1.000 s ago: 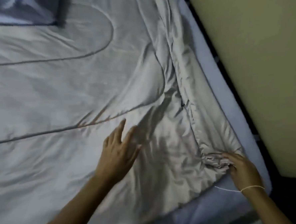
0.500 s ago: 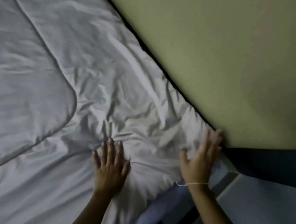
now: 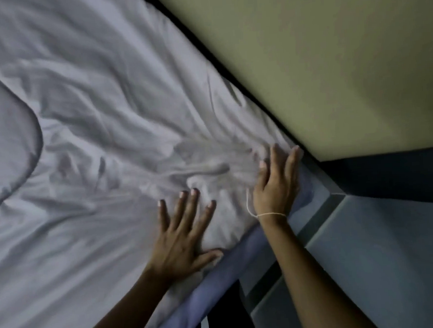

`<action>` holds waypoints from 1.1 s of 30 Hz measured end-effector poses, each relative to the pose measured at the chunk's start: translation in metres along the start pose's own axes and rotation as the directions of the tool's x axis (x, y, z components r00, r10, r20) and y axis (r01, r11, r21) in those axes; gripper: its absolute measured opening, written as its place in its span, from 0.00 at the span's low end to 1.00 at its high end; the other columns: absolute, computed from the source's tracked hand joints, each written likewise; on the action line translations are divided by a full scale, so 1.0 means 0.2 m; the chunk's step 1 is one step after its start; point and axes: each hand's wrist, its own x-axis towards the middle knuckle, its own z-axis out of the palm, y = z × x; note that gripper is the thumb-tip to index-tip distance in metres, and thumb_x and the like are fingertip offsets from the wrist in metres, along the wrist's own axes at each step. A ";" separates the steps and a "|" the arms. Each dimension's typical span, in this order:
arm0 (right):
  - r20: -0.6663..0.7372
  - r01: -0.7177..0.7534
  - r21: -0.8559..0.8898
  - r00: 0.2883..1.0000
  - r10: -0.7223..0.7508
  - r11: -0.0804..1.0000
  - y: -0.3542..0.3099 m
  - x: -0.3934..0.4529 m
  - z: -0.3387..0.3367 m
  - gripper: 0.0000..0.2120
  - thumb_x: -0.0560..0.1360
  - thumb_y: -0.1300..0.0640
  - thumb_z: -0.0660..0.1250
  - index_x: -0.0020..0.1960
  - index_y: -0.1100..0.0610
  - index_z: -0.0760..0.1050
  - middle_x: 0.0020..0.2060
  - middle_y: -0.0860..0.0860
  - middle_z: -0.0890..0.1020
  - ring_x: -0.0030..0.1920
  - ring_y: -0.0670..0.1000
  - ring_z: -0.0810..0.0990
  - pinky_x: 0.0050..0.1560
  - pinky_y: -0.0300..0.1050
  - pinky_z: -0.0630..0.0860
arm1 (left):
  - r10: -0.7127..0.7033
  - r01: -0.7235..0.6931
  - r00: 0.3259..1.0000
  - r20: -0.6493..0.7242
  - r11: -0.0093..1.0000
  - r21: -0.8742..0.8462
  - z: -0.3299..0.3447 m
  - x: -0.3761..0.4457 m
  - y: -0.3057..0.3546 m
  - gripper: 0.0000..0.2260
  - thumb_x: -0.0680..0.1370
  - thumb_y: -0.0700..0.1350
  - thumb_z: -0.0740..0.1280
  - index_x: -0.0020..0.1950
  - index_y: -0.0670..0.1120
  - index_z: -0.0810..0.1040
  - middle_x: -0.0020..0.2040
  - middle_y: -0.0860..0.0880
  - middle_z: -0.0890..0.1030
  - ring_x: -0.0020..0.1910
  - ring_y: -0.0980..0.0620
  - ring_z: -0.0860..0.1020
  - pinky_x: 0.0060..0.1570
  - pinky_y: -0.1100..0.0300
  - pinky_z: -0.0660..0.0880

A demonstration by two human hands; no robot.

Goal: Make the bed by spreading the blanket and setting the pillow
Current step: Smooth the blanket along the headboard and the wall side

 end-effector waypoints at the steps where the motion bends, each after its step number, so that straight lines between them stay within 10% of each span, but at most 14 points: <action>1: -0.011 -0.012 -0.003 1.000 0.012 1.000 0.04 0.02 -0.01 0.20 0.81 0.50 0.58 0.71 0.52 0.70 0.74 0.61 0.62 0.71 0.61 0.65 0.63 0.52 0.68 | 0.001 -0.001 1.000 0.018 1.000 0.014 0.02 0.00 0.02 0.40 0.72 0.72 0.54 0.77 0.49 0.58 0.77 0.39 0.55 0.76 0.37 0.52 0.68 0.29 0.50; 9: -0.055 0.050 0.134 0.998 -0.043 0.990 0.10 0.12 -0.08 0.16 0.71 0.69 0.63 0.54 0.59 0.82 0.45 0.59 0.79 0.46 0.62 0.77 0.47 0.50 0.75 | 0.120 -0.116 0.991 -0.052 0.991 0.072 0.09 0.00 0.03 0.22 0.82 0.54 0.52 0.76 0.52 0.61 0.76 0.48 0.62 0.75 0.42 0.58 0.69 0.33 0.54; 21: 0.058 -0.134 0.113 0.990 0.128 0.984 0.39 -0.01 -0.28 0.15 0.77 0.67 0.62 0.60 0.57 0.79 0.56 0.56 0.77 0.57 0.56 0.75 0.58 0.50 0.77 | 0.311 -0.311 0.950 -0.021 0.950 -0.002 0.14 -0.01 0.29 0.20 0.83 0.53 0.51 0.72 0.47 0.69 0.72 0.47 0.69 0.72 0.46 0.65 0.71 0.40 0.58; 25: -0.096 0.123 0.028 0.988 -0.120 0.992 0.21 -0.07 -0.19 0.16 0.75 0.62 0.64 0.61 0.57 0.78 0.62 0.56 0.77 0.62 0.57 0.74 0.62 0.53 0.71 | 0.446 -0.447 0.894 -0.039 0.887 -0.113 0.04 0.02 0.21 0.22 0.83 0.52 0.50 0.74 0.44 0.64 0.75 0.43 0.63 0.75 0.45 0.60 0.71 0.40 0.56; 29: 0.170 0.446 0.050 0.878 -0.447 0.894 -0.02 -0.13 -0.06 0.22 0.79 0.43 0.58 0.70 0.49 0.70 0.72 0.56 0.68 0.73 0.58 0.64 0.71 0.63 0.58 | 0.072 -0.125 0.964 -0.256 0.973 -0.196 -0.10 0.15 -0.08 0.21 0.84 0.50 0.47 0.74 0.42 0.62 0.73 0.38 0.64 0.74 0.41 0.59 0.72 0.41 0.51; 33: 0.290 0.340 -0.090 0.908 -0.302 0.936 0.21 -0.04 -0.01 0.30 0.78 0.34 0.50 0.77 0.43 0.53 0.78 0.51 0.55 0.77 0.53 0.52 0.75 0.61 0.47 | -0.407 0.380 0.882 -0.239 0.912 -0.154 -0.17 0.28 -0.44 0.28 0.81 0.59 0.45 0.77 0.45 0.54 0.77 0.37 0.51 0.76 0.36 0.49 0.72 0.39 0.44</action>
